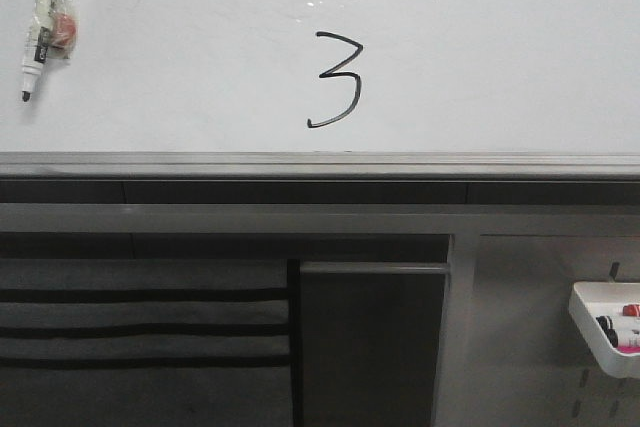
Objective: Write number 3 on whiteboard
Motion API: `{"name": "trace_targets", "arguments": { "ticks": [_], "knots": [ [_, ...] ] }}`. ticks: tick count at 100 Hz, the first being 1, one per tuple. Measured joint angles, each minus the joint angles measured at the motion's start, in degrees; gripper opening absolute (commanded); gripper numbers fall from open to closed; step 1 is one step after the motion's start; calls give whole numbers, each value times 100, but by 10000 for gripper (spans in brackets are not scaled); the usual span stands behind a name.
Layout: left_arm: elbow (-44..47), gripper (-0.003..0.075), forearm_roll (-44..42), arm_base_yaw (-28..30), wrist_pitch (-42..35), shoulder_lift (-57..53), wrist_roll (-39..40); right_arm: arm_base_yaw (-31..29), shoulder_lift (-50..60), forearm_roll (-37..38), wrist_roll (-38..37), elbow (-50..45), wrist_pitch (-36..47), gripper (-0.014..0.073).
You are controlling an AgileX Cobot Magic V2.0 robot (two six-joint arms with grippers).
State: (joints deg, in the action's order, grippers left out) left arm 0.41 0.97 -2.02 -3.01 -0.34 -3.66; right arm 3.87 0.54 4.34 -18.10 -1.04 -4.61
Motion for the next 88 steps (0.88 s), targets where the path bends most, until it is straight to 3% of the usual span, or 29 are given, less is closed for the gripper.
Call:
{"name": "trace_targets", "arguments": {
  "ticks": [25,50,88],
  "knots": [
    [0,-18,-9,0,0,0,0,-8,0,-13,11,0,99,-74],
    [0,-18,-9,0,0,0,0,-8,0,-13,670,0,9,-74],
    [0,-18,-9,0,0,0,0,-8,0,-13,739,0,-44,-74]
  ]
}}
